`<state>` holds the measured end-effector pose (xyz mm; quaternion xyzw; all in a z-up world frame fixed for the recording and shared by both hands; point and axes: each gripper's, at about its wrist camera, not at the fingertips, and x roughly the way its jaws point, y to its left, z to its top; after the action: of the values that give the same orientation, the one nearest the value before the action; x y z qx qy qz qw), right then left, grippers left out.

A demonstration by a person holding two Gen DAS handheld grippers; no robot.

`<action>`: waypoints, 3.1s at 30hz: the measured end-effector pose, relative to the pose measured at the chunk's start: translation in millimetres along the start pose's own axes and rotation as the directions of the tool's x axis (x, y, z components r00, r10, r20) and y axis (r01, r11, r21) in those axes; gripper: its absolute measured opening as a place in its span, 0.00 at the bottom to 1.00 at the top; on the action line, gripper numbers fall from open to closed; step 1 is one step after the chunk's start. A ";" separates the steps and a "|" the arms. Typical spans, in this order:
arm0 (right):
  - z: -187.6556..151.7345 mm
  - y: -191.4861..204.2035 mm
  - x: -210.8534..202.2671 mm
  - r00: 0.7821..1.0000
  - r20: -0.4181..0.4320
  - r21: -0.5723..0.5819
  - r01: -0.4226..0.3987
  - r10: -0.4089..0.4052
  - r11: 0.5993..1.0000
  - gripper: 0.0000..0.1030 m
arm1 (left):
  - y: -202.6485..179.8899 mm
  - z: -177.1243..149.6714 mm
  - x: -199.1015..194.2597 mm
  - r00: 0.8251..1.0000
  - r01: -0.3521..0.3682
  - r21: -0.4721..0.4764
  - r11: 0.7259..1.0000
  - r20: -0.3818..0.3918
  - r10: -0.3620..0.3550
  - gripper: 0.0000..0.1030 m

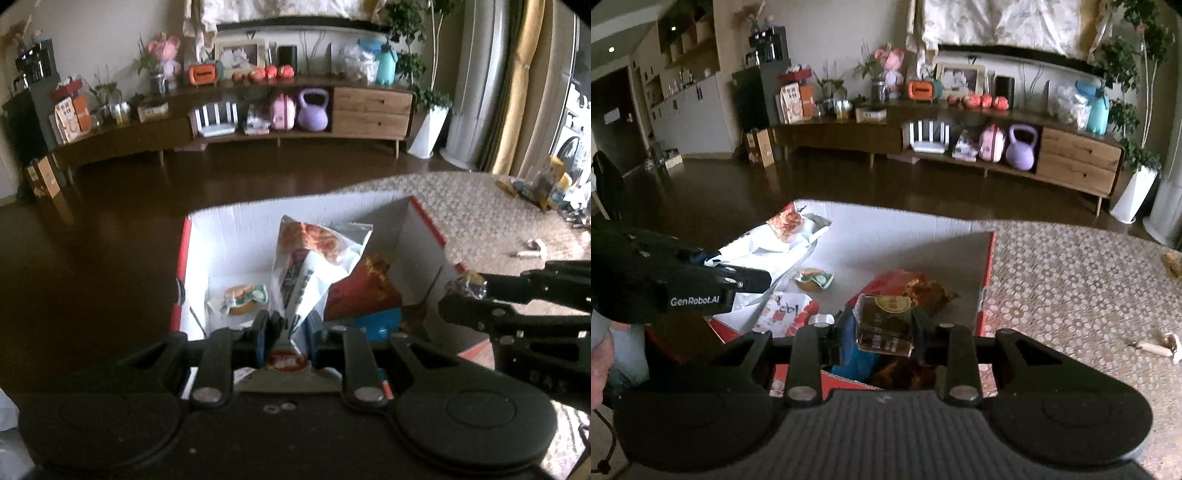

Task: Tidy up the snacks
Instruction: 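Open both grippers to drop the candy and wrapper into the box, then withdraw both tools from the box back over the table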

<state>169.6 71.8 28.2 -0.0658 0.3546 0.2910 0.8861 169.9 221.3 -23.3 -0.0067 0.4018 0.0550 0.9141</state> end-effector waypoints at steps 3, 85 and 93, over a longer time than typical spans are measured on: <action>-0.8 -1.3 14.7 1.000 -0.029 0.006 -0.002 0.003 1.000 0.30 | 4.9 -3.3 13.4 0.999 -0.006 -0.002 1.000 -0.032 0.006 0.17; -84.0 -249.6 -159.7 0.953 -0.006 0.262 0.295 -0.304 0.919 0.77 | -271.2 15.2 -14.5 0.963 0.258 0.222 0.940 0.020 -0.268 1.00; -79.8 -307.0 -126.6 0.954 -0.027 0.303 0.293 -0.300 0.907 0.77 | -308.6 39.0 31.4 0.963 0.256 0.267 0.929 0.008 -0.268 1.00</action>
<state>221.9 -265.7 26.1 0.0211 0.3718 0.0957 0.9231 252.3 -80.3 -29.7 0.0625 0.3808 -0.1211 0.9146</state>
